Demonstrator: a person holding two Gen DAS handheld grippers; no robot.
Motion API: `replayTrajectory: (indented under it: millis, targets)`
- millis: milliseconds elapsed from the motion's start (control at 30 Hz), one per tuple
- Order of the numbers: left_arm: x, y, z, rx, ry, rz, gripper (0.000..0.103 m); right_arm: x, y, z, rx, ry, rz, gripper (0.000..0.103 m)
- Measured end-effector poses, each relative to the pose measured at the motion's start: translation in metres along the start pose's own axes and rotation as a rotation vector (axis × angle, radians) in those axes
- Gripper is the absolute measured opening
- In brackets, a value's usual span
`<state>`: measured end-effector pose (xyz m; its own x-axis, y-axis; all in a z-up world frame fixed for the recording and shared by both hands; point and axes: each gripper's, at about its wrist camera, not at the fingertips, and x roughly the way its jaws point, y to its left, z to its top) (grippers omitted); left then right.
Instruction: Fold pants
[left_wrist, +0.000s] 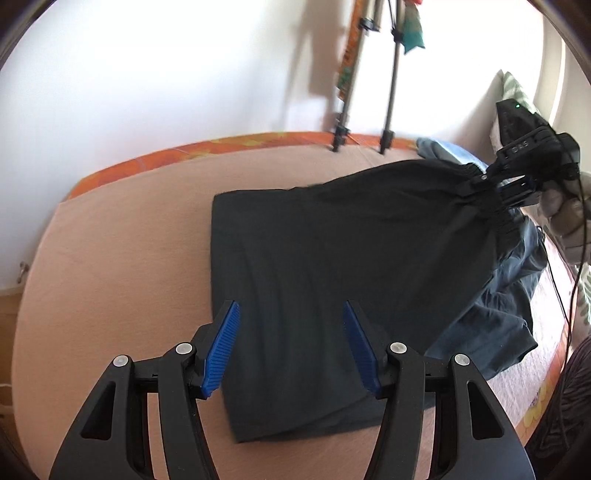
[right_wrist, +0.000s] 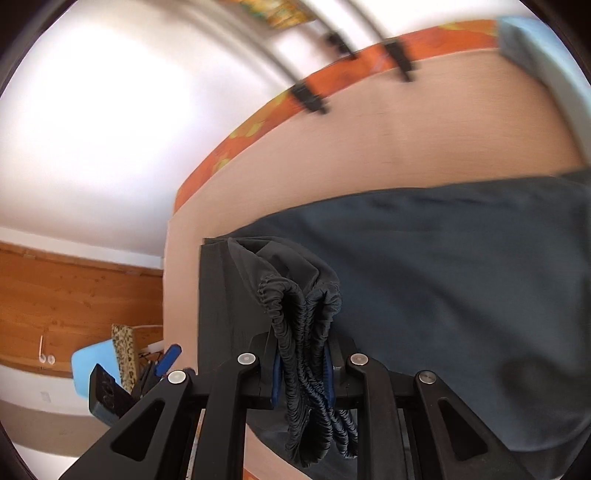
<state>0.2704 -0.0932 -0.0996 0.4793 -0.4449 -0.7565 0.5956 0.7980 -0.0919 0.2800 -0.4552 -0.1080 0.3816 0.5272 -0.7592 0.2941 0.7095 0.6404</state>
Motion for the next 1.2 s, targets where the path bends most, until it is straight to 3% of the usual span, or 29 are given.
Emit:
replayTrajectory:
  millis: [500, 767, 900, 1000, 1067, 1200]
  targets:
    - [0.023, -0.052, 0.007, 0.093, 0.036, -0.047, 0.057, -0.11, -0.105, 0.003, 0.095, -0.119, -0.18, 0.016]
    - [0.038, -0.075, 0.006, 0.121, 0.067, -0.067, 0.057, -0.132, -0.143, 0.012, 0.123, -0.147, -0.261, 0.016]
    - [0.049, -0.085, 0.002, 0.142, 0.098, -0.069, 0.057, -0.133, -0.164, 0.019, 0.141, -0.133, -0.242, 0.018]
    - [0.054, -0.088, 0.0, 0.152, 0.112, -0.064, 0.057, -0.133, -0.165, 0.022, 0.082, -0.132, -0.284, 0.026]
    - [0.055, -0.088, -0.001, 0.149, 0.113, -0.063, 0.057, -0.14, -0.162, 0.02, 0.054, -0.152, -0.315, 0.044]
    - [0.056, -0.088, -0.001, 0.14, 0.112, -0.068, 0.057, -0.161, -0.154, -0.003, 0.001, -0.189, -0.335, 0.051]
